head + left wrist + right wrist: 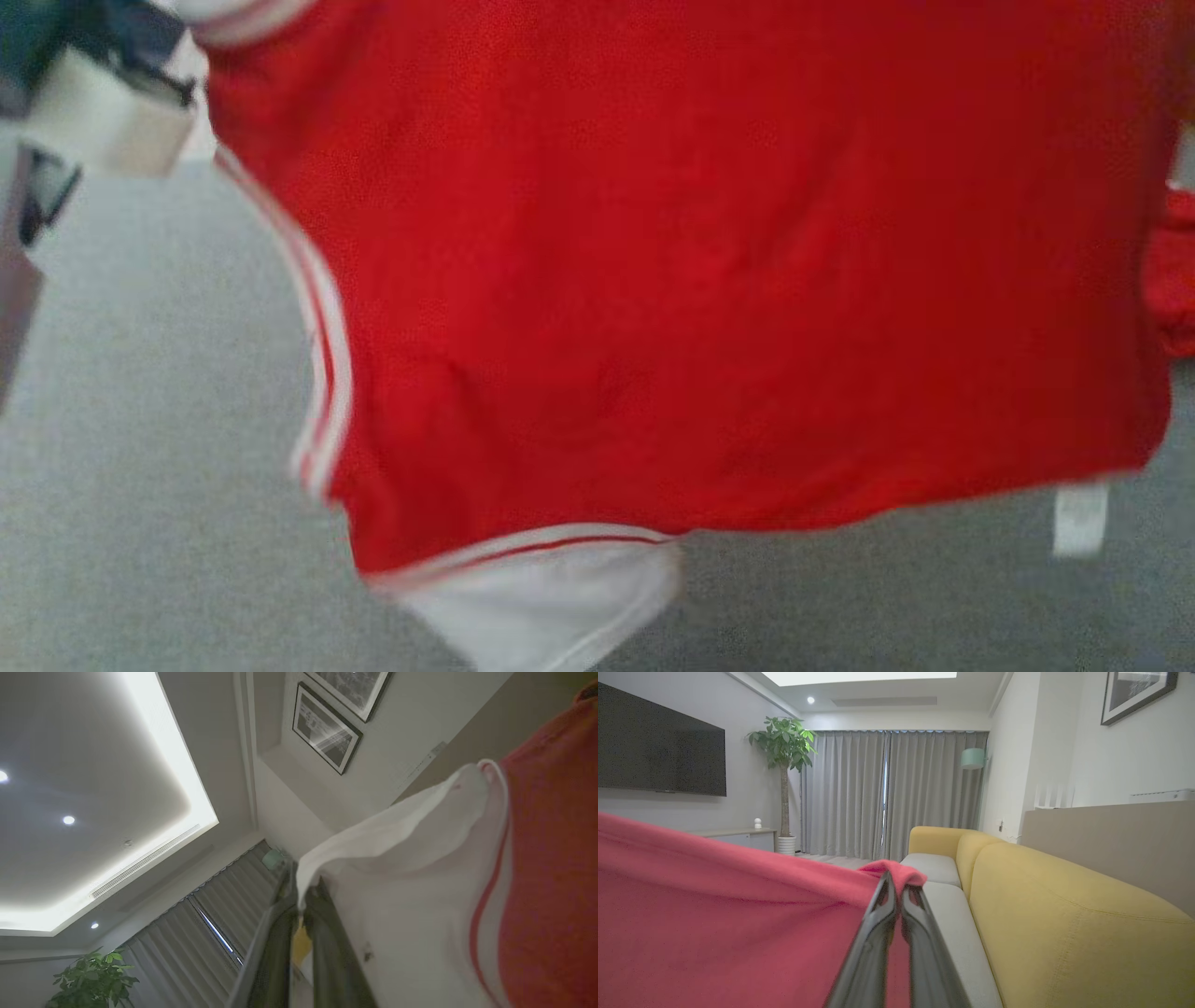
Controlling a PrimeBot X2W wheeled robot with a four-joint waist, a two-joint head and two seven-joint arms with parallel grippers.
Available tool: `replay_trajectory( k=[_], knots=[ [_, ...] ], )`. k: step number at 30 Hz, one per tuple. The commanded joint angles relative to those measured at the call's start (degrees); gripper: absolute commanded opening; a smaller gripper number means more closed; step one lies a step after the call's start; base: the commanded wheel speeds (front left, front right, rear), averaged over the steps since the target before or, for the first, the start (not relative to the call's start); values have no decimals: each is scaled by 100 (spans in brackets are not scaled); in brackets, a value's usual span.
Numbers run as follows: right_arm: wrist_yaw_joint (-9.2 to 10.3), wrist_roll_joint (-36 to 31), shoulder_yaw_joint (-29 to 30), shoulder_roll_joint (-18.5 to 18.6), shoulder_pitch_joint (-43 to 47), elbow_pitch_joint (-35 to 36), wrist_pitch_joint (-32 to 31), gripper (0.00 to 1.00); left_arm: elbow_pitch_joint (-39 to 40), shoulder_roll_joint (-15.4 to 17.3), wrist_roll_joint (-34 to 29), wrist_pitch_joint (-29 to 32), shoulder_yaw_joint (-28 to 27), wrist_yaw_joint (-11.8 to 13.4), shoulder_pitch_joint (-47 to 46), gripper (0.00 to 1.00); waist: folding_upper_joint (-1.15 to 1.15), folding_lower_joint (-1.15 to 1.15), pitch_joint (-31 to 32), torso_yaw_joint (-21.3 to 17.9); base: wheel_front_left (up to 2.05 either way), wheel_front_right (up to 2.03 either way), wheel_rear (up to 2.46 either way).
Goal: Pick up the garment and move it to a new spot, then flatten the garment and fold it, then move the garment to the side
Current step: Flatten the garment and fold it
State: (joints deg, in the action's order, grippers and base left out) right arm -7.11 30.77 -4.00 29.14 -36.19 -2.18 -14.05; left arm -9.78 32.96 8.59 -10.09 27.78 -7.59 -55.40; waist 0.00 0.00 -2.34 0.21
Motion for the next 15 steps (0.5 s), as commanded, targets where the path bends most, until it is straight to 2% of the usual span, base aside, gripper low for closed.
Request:
replay_trajectory(
  k=[1,7,12,15],
  knots=[
    [-37,29,-226,-2,-570,-171,22,0,-159,308,57,52,-42,15,-589,0,0,0,-377,-78,0,0,0],
    [-37,-169,-974,-150,-2373,-1801,610,0,-1453,356,175,-146,874,12,-2059,0,0,0,-1195,0,0,0,0],
    [-37,-409,-1300,-171,-3571,-2750,1450,0,-2283,147,-89,-409,928,78,-3196,0,0,0,-1758,73,0,0,0],
    [-37,-421,-1505,-191,-4006,-3165,1838,0,-2501,-25,-147,-475,892,160,-3490,0,0,0,-2002,120,0,0,0]
  ],
)
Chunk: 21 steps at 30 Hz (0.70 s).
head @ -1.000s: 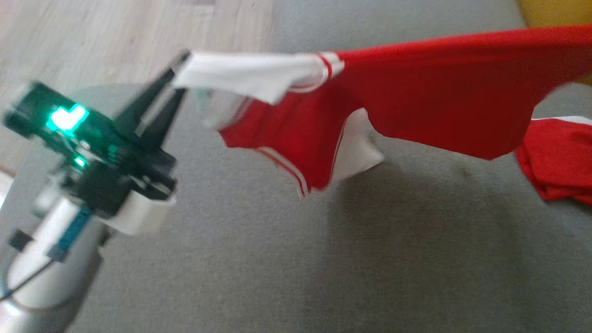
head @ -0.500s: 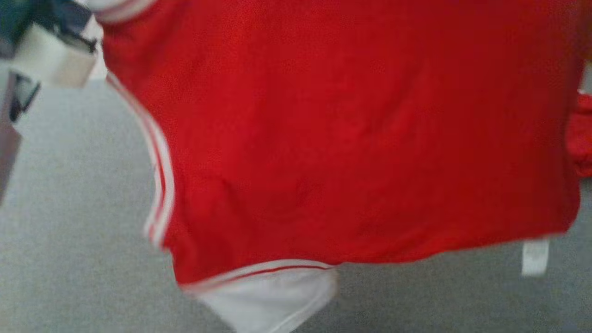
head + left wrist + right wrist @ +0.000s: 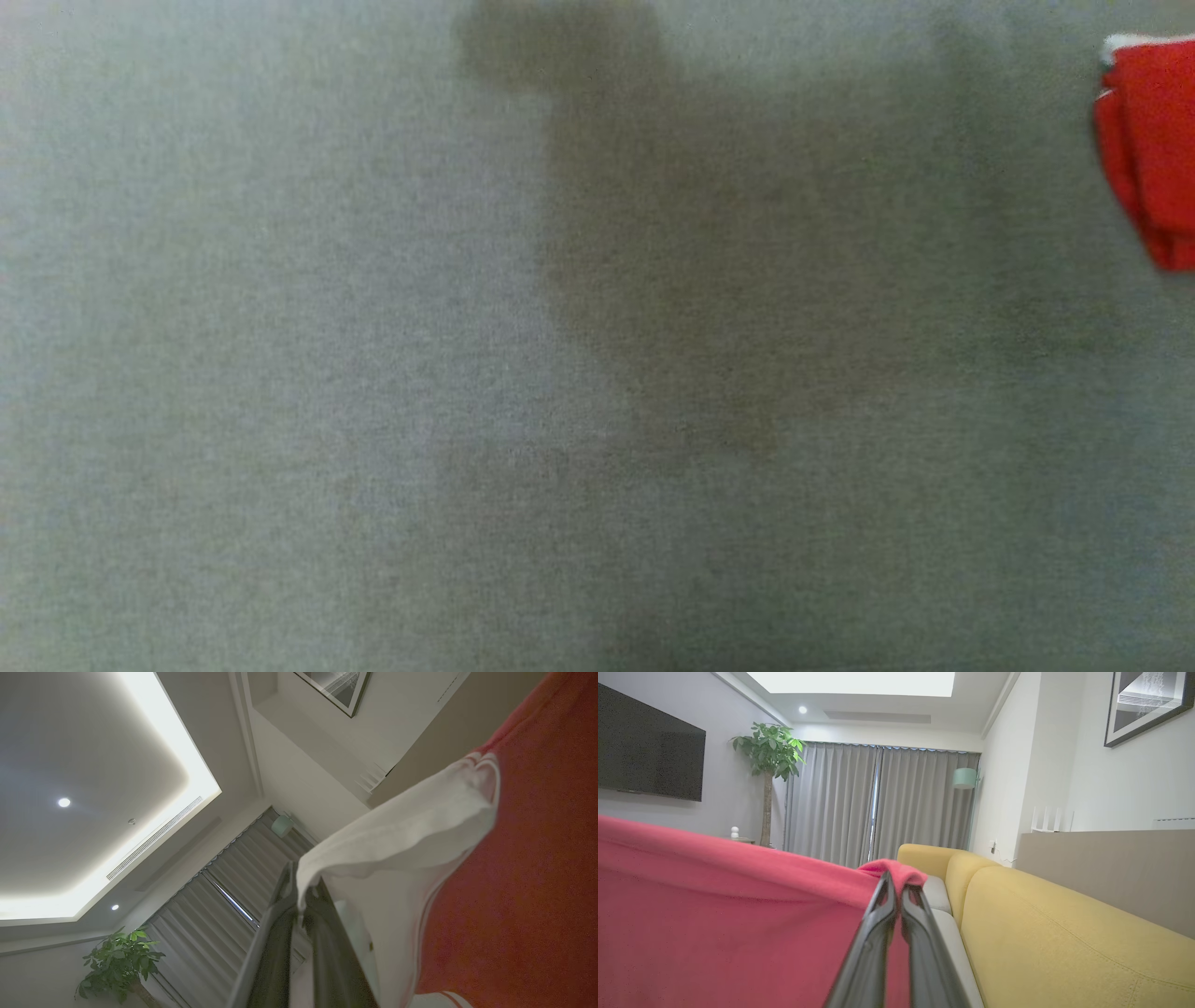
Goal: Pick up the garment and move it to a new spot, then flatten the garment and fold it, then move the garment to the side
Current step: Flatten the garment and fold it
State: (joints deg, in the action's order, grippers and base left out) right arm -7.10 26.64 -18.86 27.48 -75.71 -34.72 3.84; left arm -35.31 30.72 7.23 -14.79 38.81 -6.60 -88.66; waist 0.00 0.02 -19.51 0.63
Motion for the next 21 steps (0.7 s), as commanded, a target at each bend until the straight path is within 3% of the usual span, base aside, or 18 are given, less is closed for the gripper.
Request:
replay_trajectory(
  k=[1,6,10,15,21],
  knots=[
    [-39,-8,-19,-25,-54,89,49,0,51,200,-12,-5,-211,61,-164,0,0,-2,-285,77,0,0,0],
    [-39,182,-480,14,-225,-463,359,0,351,97,21,-18,-247,83,90,0,0,-2,-638,171,0,0,0],
    [-39,580,-719,61,182,-929,651,0,907,145,114,-19,-297,217,1144,0,0,-2,-695,260,0,0,0],
    [-39,1099,-895,278,1149,-1063,815,0,1653,337,277,-20,-382,376,2628,0,0,-2,-408,295,0,0,0],
    [-39,1752,-1085,679,2743,-674,829,0,2483,517,569,-20,-384,579,4674,0,0,-2,117,279,0,0,0]
  ],
)
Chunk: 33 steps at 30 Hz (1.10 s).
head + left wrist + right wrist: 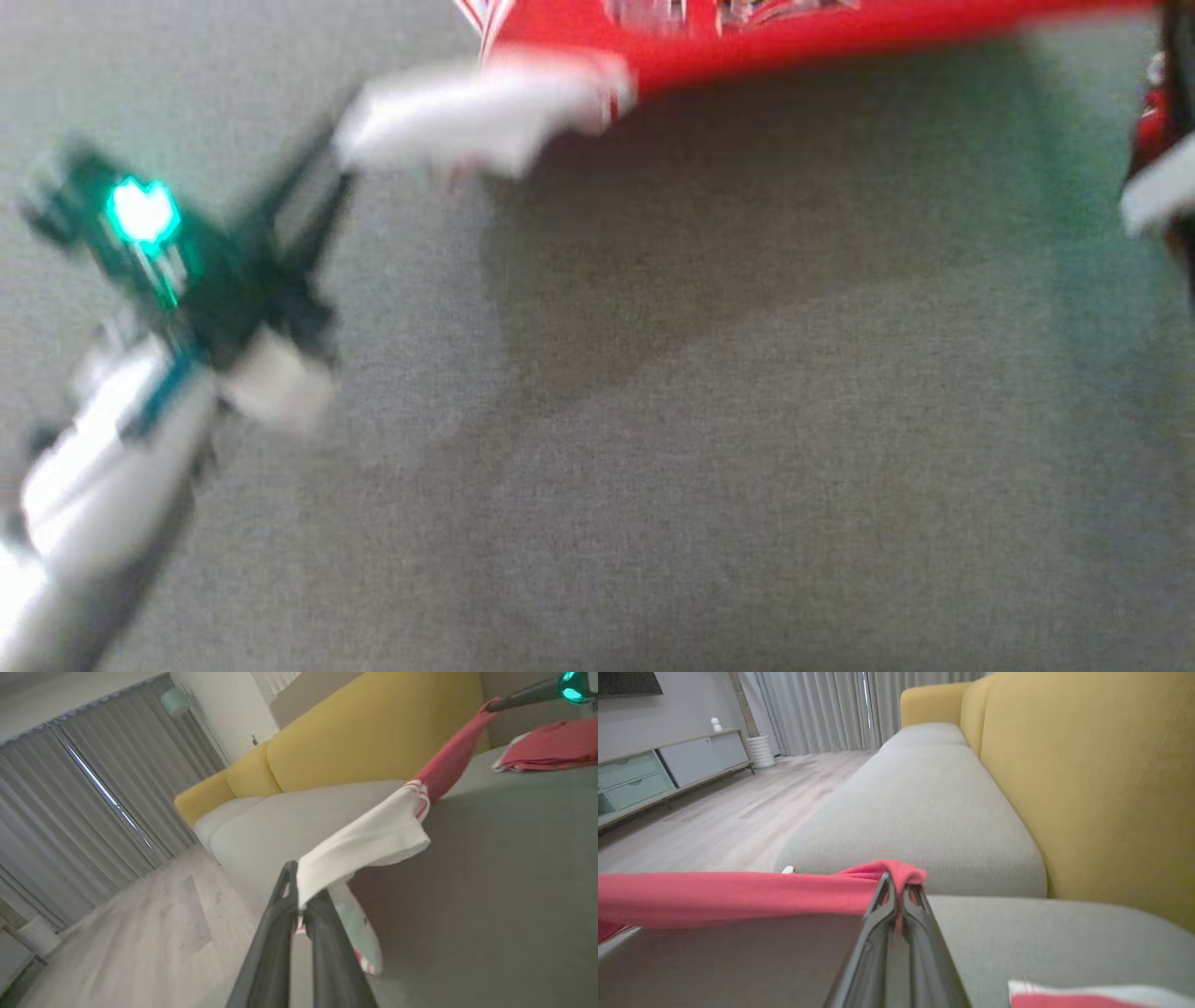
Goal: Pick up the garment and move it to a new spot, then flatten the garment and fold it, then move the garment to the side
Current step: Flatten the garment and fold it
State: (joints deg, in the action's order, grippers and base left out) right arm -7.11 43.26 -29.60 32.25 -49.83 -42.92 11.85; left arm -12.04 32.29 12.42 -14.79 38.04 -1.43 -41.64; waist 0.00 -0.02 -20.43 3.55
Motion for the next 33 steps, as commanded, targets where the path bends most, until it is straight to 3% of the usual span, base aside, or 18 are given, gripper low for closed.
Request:
replay_trajectory(
  k=[1,8,17,27,33],
  knots=[
    [-37,183,-31,264,420,243,16,0,244,381,80,-20,-269,79,283,0,0,2,293,-25,0,0,0],
    [-37,639,35,522,2028,914,-91,0,497,400,256,-20,62,284,2016,0,0,2,836,-136,0,0,0],
    [-37,662,655,597,3671,1698,-259,0,510,343,527,-20,101,669,3218,0,0,2,1198,-191,0,0,0],
    [-37,227,1555,385,4872,2667,-786,0,906,398,652,212,177,841,3609,0,0,2,1183,-195,0,0,0],
    [-37,-54,2184,50,4986,3101,-1220,0,956,343,642,330,168,718,3203,0,0,2,983,-98,0,0,0]
  ],
)
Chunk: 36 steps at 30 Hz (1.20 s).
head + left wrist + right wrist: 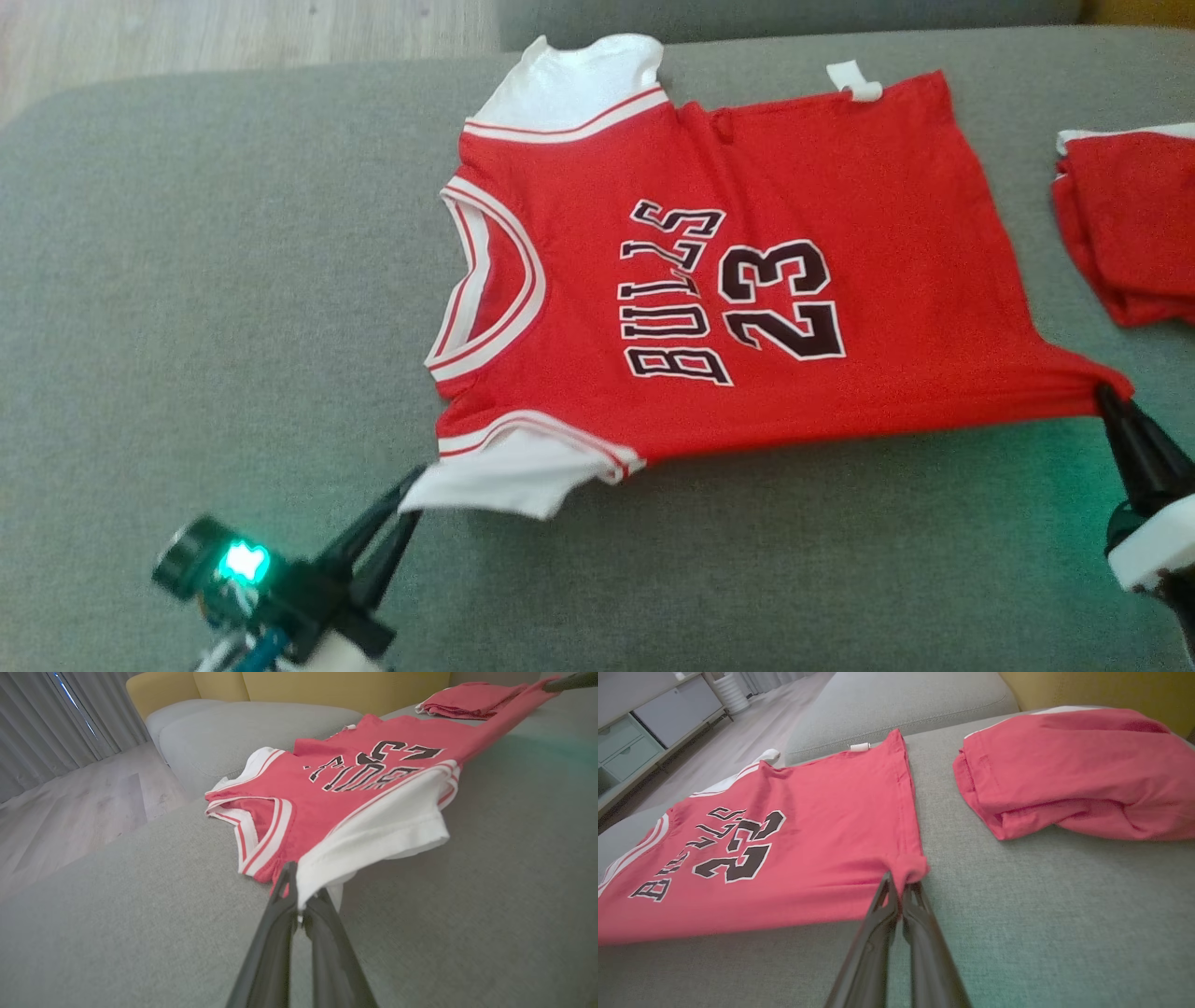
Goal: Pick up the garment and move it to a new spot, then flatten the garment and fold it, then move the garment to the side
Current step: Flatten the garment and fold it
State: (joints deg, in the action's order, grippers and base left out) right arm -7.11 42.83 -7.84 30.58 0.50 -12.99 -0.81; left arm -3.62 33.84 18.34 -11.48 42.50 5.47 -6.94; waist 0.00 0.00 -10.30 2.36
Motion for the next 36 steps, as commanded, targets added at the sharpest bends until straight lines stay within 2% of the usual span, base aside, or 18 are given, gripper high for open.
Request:
replay_trajectory(
  k=[1,10,17,18,22,23,24,25,26,30,36],
  knots=[
    [-37,-59,78,179,-75,160,-22,0,99,173,35,-3,-280,-3,-368,0,0,0,-74,39,0,0,0],
    [-37,-387,516,-45,-560,464,-459,0,-321,-79,-157,-78,-297,-403,-1621,0,0,0,-614,240,0,0,0],
    [-37,-616,467,-144,-1380,240,-757,0,-1260,-444,-331,-214,-262,-795,-2811,0,0,0,-1045,319,0,0,0],
    [-37,-710,365,-189,-1727,84,-817,0,-1686,-621,-369,-269,-218,-919,-3177,0,0,0,-1190,317,0,0,0],
    [-37,-790,234,-231,-2100,-138,-773,0,-2164,-806,-415,-324,-181,-1010,-3511,0,0,0,-1324,292,0,0,0],
    [-37,-815,229,-249,-2175,-197,-705,0,-2252,-843,-429,-333,-178,-1022,-3562,3,0,0,-1339,286,0,0,0],
    [-37,-841,232,-274,-2244,-249,-608,85,-2328,-873,-443,-339,-180,-1030,-3600,32,0,0,-1351,281,0,0,0],
    [-37,-854,230,-309,-2306,-290,-487,100,-2390,-905,-446,-344,-198,-1023,-3620,94,0,0,-1355,276,0,0,0],
    [-37,-860,218,-343,-2349,-326,-370,100,-2380,-944,-449,-347,-242,-992,-3625,100,0,0,-1354,271,0,0,0],
    [-37,-796,88,-412,-2309,-420,-69,100,-2190,-1060,-389,-350,-445,-855,-3312,100,0,0,-1290,248,0,0,0],
    [-37,-678,92,-442,-2036,-482,279,100,-1928,-1353,71,-351,-840,-681,-2492,100,0,0,-1163,222,0,0,0]
  ],
)
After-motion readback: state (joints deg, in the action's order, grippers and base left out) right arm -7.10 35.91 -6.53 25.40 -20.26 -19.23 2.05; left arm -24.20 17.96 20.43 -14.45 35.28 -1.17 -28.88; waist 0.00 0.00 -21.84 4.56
